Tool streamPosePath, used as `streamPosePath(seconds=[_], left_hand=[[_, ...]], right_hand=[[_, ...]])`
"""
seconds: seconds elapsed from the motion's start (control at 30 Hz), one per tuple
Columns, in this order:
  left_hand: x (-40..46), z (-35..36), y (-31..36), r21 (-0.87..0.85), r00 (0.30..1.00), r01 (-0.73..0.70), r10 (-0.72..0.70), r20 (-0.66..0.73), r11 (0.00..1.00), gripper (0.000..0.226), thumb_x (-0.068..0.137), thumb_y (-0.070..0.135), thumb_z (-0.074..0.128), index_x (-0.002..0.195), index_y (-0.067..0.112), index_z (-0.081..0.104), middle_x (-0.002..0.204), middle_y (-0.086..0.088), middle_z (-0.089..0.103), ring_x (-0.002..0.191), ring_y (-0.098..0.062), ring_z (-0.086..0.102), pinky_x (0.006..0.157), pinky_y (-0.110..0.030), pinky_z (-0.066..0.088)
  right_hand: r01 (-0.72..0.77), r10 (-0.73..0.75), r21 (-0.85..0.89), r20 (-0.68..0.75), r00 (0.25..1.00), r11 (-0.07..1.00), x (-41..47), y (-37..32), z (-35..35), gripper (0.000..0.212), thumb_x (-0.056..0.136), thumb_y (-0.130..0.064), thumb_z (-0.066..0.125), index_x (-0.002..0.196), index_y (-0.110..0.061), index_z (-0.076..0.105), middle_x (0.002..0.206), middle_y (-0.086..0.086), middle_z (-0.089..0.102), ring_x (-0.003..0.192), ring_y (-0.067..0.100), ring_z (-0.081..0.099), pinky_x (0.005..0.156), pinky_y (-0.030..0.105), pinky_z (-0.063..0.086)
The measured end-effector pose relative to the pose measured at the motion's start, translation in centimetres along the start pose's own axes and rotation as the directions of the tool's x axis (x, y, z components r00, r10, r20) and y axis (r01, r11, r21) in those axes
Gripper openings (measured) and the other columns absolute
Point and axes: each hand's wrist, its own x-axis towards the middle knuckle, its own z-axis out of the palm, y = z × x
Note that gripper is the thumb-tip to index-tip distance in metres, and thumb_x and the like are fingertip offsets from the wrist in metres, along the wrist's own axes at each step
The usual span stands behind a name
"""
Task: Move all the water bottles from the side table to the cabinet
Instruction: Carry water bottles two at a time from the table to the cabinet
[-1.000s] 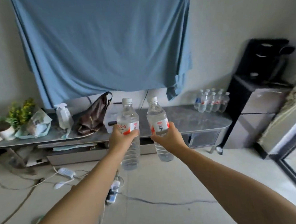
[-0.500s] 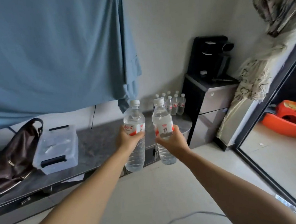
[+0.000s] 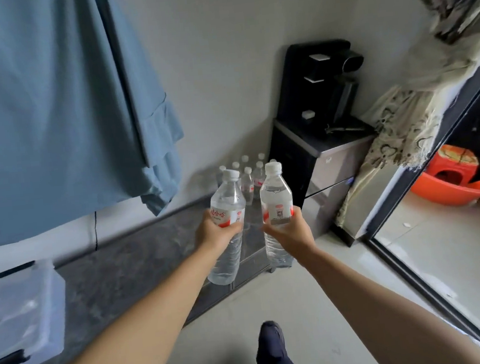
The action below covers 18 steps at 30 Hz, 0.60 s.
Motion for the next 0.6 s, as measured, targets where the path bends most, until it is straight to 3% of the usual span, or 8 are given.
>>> streamPosePath(seconds=[0.17, 0.3, 0.4, 0.47, 0.6], left_hand=[[8.0, 5.8, 1.3, -0.013, 0.999, 0.017, -0.016, 0.041, 1.000, 0.056, 0.067, 0.032, 0.079, 0.115, 0.020, 0.053, 0.104, 0.001, 0.066, 0.092, -0.021, 0.062, 0.076, -0.030, 0.047], [15.6, 11.8, 1.8, -0.073, 0.994, 0.074, -0.067, 0.089, 0.995, 0.060, 0.069, 0.026, 0.081, 0.119, 0.018, 0.050, 0.102, 0.004, 0.063, 0.087, -0.013, 0.058, 0.068, -0.021, 0.044], [22.1, 16.5, 2.1, -0.060, 0.986, 0.144, -0.138, 0.096, 0.988, 0.064, 0.069, 0.027, 0.082, 0.123, 0.019, 0.049, 0.110, 0.001, 0.064, 0.098, -0.018, 0.061, 0.083, -0.031, 0.050], [25.1, 19.2, 1.7, -0.053, 0.983, 0.171, -0.167, 0.077, 0.984, 0.059, 0.066, 0.031, 0.082, 0.117, 0.024, 0.052, 0.108, 0.001, 0.067, 0.100, -0.021, 0.063, 0.090, -0.037, 0.050], [31.7, 25.3, -0.3, -0.059, 0.973, 0.231, -0.229, 0.032, 0.971, 0.046, 0.066, 0.034, 0.082, 0.102, 0.033, 0.053, 0.093, 0.011, 0.066, 0.092, -0.018, 0.064, 0.082, -0.031, 0.048]], right_hand=[[-0.026, 0.026, 0.005, 0.037, 0.999, 1.000, 10.1, 1.9, -1.0, 0.060, 0.065, -0.030, 0.085, 0.110, -0.024, 0.046, 0.095, -0.009, 0.065, 0.084, 0.003, 0.063, 0.060, 0.017, 0.044], [-0.063, 0.064, -0.008, 0.092, 0.994, 0.998, 19.9, 4.2, -1.8, 0.056, 0.067, -0.026, 0.084, 0.111, -0.024, 0.050, 0.096, -0.005, 0.068, 0.087, 0.012, 0.068, 0.072, 0.028, 0.054], [-0.131, 0.132, -0.016, 0.125, 0.983, 0.991, 27.9, 6.3, -2.3, 0.057, 0.069, -0.024, 0.084, 0.114, -0.023, 0.050, 0.099, -0.003, 0.069, 0.089, 0.013, 0.068, 0.078, 0.032, 0.056], [-0.171, 0.176, -0.046, 0.144, 0.974, 0.984, 32.0, 7.9, -2.5, 0.057, 0.068, -0.024, 0.084, 0.114, -0.024, 0.051, 0.099, -0.004, 0.069, 0.091, 0.015, 0.068, 0.081, 0.035, 0.057], [-0.249, 0.257, -0.068, 0.160, 0.953, 0.966, 39.8, 12.4, -1.1, 0.056, 0.065, -0.026, 0.083, 0.110, -0.033, 0.049, 0.095, -0.011, 0.068, 0.089, 0.010, 0.066, 0.081, 0.033, 0.055]])
